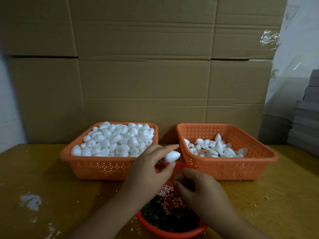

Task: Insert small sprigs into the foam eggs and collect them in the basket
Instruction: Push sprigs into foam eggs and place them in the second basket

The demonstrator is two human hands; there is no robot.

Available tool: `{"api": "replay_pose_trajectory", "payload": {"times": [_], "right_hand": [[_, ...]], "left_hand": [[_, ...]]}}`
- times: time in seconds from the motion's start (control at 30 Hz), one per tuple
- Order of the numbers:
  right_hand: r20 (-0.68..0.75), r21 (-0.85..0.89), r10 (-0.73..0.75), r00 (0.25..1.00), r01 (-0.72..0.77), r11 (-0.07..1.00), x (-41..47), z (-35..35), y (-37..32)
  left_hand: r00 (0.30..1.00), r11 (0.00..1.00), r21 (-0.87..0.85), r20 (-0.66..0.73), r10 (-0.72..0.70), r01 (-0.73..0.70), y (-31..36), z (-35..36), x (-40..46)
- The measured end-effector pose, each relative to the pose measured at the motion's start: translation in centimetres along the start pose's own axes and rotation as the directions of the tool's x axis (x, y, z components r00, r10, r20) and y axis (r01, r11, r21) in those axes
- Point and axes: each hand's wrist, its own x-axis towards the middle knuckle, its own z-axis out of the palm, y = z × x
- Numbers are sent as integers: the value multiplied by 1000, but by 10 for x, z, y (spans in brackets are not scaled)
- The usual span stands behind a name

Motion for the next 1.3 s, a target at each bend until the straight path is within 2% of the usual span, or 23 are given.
{"api": "replay_pose_trajectory", "payload": {"times": [0.37, 0.63, 0.93, 1.1, 1.3], "right_hand": [[-4, -12, -6, 1000, 6, 1000, 0, 1, 0], [-6, -23, -1, 1000, 1, 1000, 0, 1, 1], [-1, -26, -2, 1000, 2, 1000, 0, 0, 0], [0, -34, 7, 1000, -7, 999, 0, 0, 0], [4, -18, 10, 1000, -10, 1000, 0, -1, -2]], "left_hand": [[999, 1000, -6, 27, 29, -29, 0, 0, -1], [998, 994, -91, -35, -56, 53, -1, 2, 0], [996, 997, -15, -54, 70, -71, -2, 0, 2], [999, 992, -123, -20, -40, 38, -2, 0, 0], [1000, 997, -81, -24, 6, -8, -1, 0, 0]]}}
